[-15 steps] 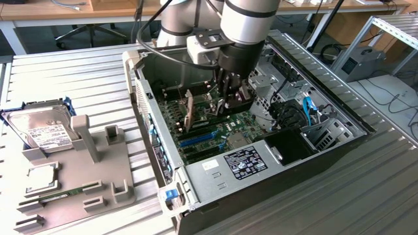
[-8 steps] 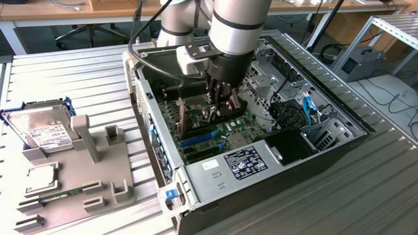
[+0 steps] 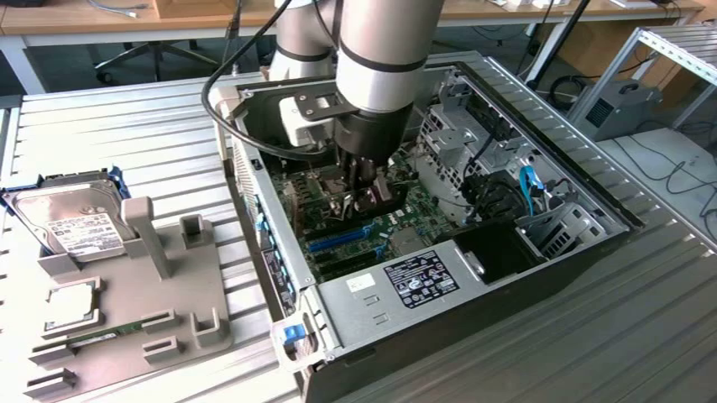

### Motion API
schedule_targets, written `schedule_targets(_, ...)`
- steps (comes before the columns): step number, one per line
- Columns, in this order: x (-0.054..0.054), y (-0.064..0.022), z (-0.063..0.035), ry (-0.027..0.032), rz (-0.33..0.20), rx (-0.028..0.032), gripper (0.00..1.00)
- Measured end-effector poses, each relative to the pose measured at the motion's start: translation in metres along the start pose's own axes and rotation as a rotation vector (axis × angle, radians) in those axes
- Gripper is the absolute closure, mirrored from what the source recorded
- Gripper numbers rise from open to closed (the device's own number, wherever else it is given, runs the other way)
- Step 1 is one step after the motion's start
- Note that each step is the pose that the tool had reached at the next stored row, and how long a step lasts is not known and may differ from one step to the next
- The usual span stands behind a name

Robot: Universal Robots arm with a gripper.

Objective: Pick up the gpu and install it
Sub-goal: 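Insert the gpu into the slot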

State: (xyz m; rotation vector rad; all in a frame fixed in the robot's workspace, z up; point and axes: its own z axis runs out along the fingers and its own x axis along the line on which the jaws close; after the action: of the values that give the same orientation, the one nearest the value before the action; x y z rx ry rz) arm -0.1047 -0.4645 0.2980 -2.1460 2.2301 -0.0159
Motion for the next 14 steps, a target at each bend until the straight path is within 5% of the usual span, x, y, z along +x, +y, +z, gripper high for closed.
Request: schedule_targets(14, 0.002, 0.0064, 0.0275, 0.0001, 0.0, -0.0001, 0.71)
